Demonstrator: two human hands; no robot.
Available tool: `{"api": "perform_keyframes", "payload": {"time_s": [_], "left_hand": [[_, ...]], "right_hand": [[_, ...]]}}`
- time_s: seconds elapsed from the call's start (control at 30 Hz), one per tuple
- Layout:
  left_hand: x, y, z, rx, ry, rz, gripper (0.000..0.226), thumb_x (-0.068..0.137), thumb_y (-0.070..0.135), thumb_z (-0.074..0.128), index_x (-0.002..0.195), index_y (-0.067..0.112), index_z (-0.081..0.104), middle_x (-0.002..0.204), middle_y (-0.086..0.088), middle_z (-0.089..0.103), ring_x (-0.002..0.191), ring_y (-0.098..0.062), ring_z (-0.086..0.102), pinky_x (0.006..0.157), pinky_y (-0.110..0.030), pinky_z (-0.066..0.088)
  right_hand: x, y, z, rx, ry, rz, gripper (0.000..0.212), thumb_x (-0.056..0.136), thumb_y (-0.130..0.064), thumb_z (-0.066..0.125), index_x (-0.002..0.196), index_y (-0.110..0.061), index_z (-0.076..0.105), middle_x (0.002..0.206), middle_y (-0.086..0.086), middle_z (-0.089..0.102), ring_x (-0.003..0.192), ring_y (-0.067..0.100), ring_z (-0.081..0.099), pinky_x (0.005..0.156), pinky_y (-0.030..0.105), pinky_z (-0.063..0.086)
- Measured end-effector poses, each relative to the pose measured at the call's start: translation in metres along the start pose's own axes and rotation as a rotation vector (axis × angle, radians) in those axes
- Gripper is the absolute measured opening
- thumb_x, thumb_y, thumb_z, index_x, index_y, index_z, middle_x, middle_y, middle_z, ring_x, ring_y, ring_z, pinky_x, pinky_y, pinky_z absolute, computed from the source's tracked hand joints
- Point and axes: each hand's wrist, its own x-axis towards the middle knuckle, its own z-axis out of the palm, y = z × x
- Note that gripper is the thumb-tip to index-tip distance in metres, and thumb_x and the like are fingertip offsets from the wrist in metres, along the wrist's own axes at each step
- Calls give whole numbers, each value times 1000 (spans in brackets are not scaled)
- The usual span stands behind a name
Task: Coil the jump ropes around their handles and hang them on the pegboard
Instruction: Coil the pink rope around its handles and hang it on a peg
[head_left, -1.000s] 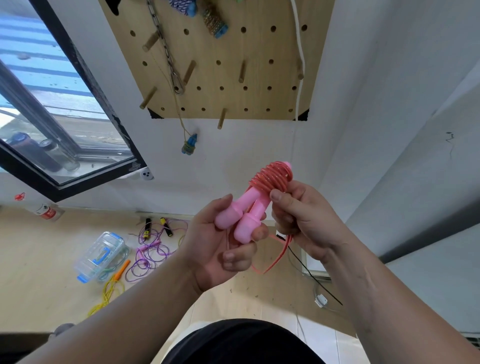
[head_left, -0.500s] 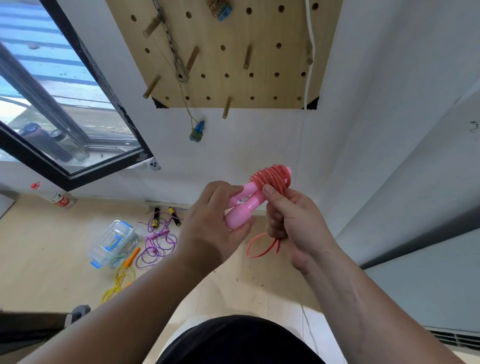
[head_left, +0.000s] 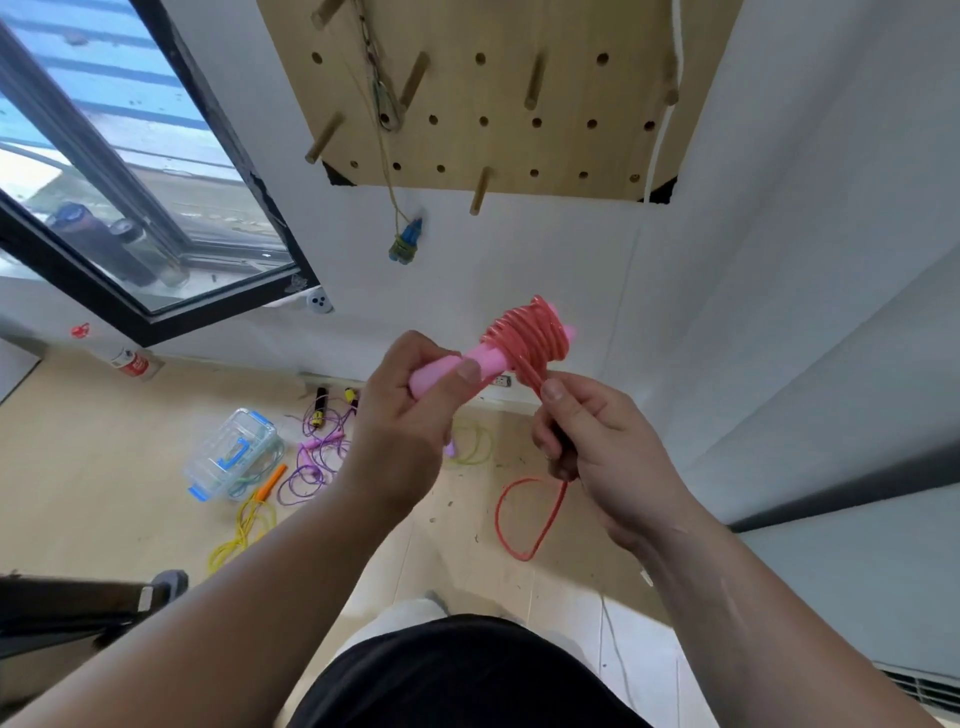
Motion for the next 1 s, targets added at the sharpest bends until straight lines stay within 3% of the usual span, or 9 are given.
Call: {"api": "perform_keyframes", "payload": {"time_s": [0.07, 0.13, 0.27, 0.37, 0.47, 0.57, 0.7, 0.87, 1.0], "left_hand": [[2, 1, -4, -171, 9, -98, 23, 88, 26, 58, 79, 9, 46, 68, -30, 48, 50, -22, 39, 46, -28, 31], [5, 0, -11, -304, -24, -165, 21, 88, 26, 56, 77, 13, 44, 73, -26, 53, 48, -21, 37, 48, -31, 25], [8, -10, -34, -458, -254, -265, 21, 85, 28, 58, 74, 16, 44, 74, -25, 53, 46, -16, 27, 50, -32, 15], [12, -22, -61, -376, -422, -268, 24, 76, 34, 63, 72, 15, 48, 69, -25, 54, 46, -15, 27, 48, -26, 15], [21, -34, -89, -230, -527, -300, 20, 68, 34, 66, 64, 20, 53, 65, -19, 50, 48, -16, 30, 47, -22, 21], [32, -52, -116, -11, -620, -278, 24, 67, 38, 67, 62, 21, 52, 64, -7, 45, 56, -14, 39, 54, -27, 32], [48, -81, -147, 242, -755, -248, 41, 72, 49, 70, 72, 11, 52, 71, -13, 47, 67, -17, 42, 64, -37, 32], [88, -104, -187, 310, -691, -266, 45, 72, 55, 70, 72, 16, 48, 68, 6, 41, 64, -13, 38, 62, -35, 32], [130, -123, -213, 479, -595, -248, 36, 81, 55, 72, 79, 22, 58, 73, 4, 58, 70, -17, 55, 67, -36, 46]], "right_hand": [[3, 5, -1, -51, -84, 42, 33, 101, -34, 49, 101, -12, 73, 57, 4, 45, 57, 17, 36, 54, 24, 33], [9, 10, -3, -78, -202, 94, 39, 97, -40, 48, 97, -9, 73, 57, 5, 46, 58, 18, 39, 58, 24, 37], [37, 10, -12, -165, -393, 144, 23, 97, -31, 56, 89, -20, 75, 71, 6, 56, 71, 23, 48, 71, 29, 43], [69, -5, -18, -509, -590, 108, 14, 87, -17, 63, 96, -9, 70, 90, 1, 69, 78, 16, 59, 76, 24, 50], [99, -16, 6, -982, -823, 137, 14, 82, -3, 66, 88, -16, 70, 74, -14, 63, 68, -1, 53, 65, 18, 44], [130, -13, 46, -1255, -937, 171, 9, 91, -16, 71, 98, -22, 74, 86, -11, 70, 76, 2, 61, 71, 20, 47], [167, -15, 104, -1548, -974, 157, 18, 95, -35, 68, 98, -19, 75, 86, -4, 72, 80, 15, 65, 64, 26, 42], [193, -10, 172, -1896, -816, -5, 18, 99, -31, 60, 89, -17, 65, 92, 1, 68, 79, 25, 61, 64, 31, 45], [205, 6, 221, -1792, -573, 56, 34, 96, -29, 62, 66, -15, 55, 61, -1, 59, 56, 18, 60, 57, 28, 52]]}}
